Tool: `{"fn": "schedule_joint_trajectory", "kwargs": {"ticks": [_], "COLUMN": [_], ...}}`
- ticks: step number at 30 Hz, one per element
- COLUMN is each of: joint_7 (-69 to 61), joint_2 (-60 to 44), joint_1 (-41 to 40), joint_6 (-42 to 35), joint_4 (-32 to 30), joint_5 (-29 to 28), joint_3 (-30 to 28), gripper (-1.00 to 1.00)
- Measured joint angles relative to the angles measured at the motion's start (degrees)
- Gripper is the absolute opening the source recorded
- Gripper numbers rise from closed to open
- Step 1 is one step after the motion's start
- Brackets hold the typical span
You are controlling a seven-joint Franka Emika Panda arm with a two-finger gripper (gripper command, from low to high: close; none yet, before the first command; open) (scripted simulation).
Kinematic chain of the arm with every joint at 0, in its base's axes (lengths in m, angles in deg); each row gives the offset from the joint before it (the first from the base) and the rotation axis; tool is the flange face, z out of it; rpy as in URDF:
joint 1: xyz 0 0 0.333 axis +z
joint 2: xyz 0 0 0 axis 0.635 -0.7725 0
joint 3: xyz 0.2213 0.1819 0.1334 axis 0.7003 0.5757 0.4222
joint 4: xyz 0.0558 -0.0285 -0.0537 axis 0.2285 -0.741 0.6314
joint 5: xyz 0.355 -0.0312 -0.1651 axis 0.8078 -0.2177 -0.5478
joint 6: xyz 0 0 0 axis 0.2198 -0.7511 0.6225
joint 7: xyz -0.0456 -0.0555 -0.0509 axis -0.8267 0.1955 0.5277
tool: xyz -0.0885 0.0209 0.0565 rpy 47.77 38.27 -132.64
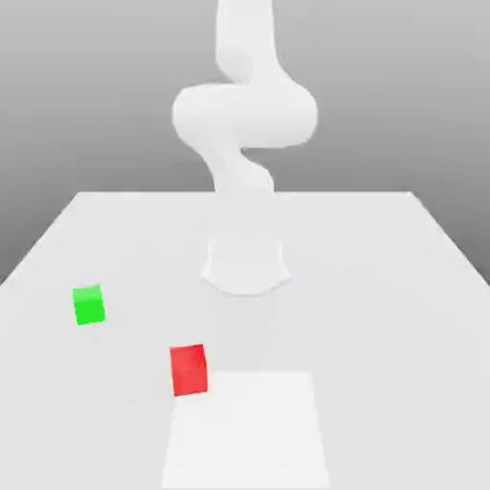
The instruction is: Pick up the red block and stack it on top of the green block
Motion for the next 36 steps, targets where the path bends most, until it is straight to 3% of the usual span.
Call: {"fn": "schedule_joint_trajectory", "kwargs": {"ticks": [15,19,23,24,31,36], "joint_7": [-16.31,-24.20,-29.44,-30.35,-30.33,-25.68], "joint_2": [-27.40,-40.59,-49.78,-51.81,-52.31,-43.41], "joint_1": [-2.41,-2.07,-6.53,-7.97,-8.67,-7.99], "joint_6": [21.10,31.15,38.74,40.45,40.84,33.32], "joint_4": [-27.03,-31.11,-30.36,-30.08,-30.03,-31.34], "joint_5": [-4.66,0.56,7.33,8.44,8.44,2.02], "joint_3": [-9.52,-11.01,-5.10,-3.40,-2.71,-5.20], "gripper": [0.00,0.00,0.00,-1.00,-1.00,-1.00]}}
